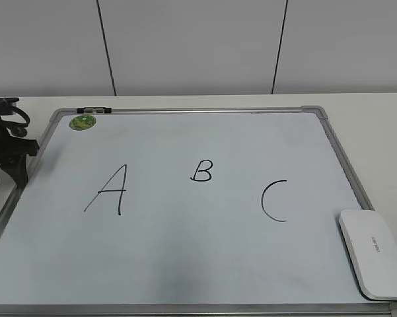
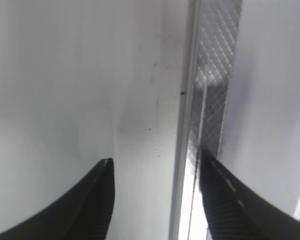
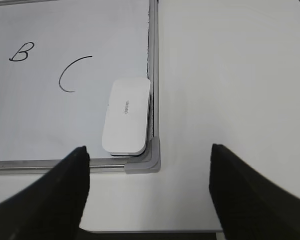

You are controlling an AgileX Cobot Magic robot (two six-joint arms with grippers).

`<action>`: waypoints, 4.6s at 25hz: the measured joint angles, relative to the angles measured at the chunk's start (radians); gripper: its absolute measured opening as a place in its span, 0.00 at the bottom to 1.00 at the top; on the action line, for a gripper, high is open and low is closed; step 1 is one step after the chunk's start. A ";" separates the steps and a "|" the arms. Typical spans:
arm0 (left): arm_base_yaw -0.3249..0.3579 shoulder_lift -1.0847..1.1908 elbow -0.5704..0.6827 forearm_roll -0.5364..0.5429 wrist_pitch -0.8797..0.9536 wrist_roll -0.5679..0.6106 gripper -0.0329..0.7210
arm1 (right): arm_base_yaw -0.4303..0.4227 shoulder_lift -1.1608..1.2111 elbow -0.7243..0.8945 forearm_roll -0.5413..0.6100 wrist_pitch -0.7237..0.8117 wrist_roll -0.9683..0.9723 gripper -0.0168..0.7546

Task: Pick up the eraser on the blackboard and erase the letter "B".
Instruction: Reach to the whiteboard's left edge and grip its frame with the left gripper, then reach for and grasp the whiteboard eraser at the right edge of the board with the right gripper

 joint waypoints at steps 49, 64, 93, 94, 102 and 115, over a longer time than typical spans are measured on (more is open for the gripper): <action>-0.002 0.014 -0.014 -0.047 0.009 0.012 0.08 | 0.023 1.154 -0.265 0.349 -0.091 -0.074 0.74; -0.002 0.014 -0.014 -0.049 0.010 0.014 0.08 | 0.075 1.450 -0.378 0.187 -0.137 0.008 0.70; -0.002 0.014 -0.014 -0.054 0.012 0.014 0.08 | 0.107 1.712 -0.407 0.005 -0.274 0.209 0.88; -0.002 0.014 -0.014 -0.055 0.012 0.014 0.08 | 0.107 1.713 -0.407 0.003 -0.281 0.210 0.88; -0.002 0.014 -0.014 -0.062 0.012 0.016 0.08 | 0.107 1.730 -0.408 0.001 -0.324 0.197 0.88; -0.002 0.014 -0.014 -0.065 0.011 0.016 0.08 | 0.107 1.755 -0.408 0.003 -0.339 0.186 0.72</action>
